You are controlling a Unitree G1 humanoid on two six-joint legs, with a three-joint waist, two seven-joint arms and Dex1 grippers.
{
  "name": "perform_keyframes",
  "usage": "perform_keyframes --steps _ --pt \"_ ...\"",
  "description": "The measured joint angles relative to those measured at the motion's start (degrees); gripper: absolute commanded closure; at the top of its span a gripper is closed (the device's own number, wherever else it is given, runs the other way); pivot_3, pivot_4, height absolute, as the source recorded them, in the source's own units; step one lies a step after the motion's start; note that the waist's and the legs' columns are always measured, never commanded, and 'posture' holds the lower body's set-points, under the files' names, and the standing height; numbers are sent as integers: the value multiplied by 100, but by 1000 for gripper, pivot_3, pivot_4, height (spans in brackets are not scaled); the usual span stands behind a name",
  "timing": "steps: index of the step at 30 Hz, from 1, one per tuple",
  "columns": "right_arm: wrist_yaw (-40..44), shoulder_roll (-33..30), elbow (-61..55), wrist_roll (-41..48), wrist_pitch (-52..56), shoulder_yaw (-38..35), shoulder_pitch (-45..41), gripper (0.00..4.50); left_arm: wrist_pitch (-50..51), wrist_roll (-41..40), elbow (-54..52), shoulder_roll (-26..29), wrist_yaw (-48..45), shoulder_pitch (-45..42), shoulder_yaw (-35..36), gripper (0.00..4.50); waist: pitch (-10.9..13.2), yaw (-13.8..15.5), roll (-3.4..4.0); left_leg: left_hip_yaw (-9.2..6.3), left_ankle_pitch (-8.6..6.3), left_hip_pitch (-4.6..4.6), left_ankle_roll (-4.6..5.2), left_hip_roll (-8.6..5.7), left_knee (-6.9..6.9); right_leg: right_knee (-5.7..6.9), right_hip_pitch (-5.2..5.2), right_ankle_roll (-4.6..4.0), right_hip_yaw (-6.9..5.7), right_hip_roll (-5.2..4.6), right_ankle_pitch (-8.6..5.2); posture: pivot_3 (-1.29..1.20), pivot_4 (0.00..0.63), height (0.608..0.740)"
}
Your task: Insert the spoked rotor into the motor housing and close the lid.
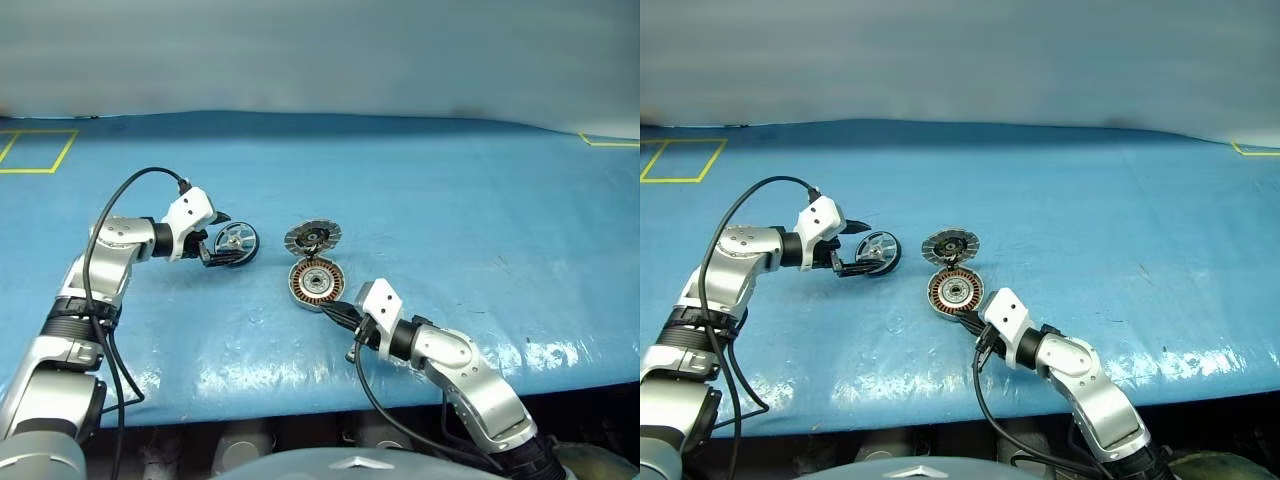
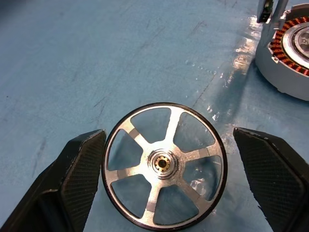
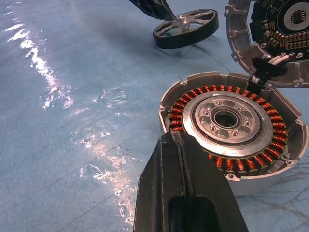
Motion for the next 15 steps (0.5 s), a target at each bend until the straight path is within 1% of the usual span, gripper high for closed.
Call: perform_keyframes --steps 7,13,15 --pt "-57 11 9 -95 0 12 60 4488 -40 178 20 3 -84 0 -12 0 0 2 0 -2 0 0 1 -1 4 2 3 2 2 0 1 0 150 740" --pt "-64 21 67 -128 1 19 56 4488 -430 342 271 -79 127 -65 -9 0 0 8 -1 -3 0 1 1 -2 5 3 4 2 2 0 2 0 150 740" --pt "-67 18 69 -174 1 32 42 4500 -539 343 281 -109 123 -70 -9 375 -1 8 -2 -2 0 0 1 -2 6 3 4 3 3 0 4 0 150 740"
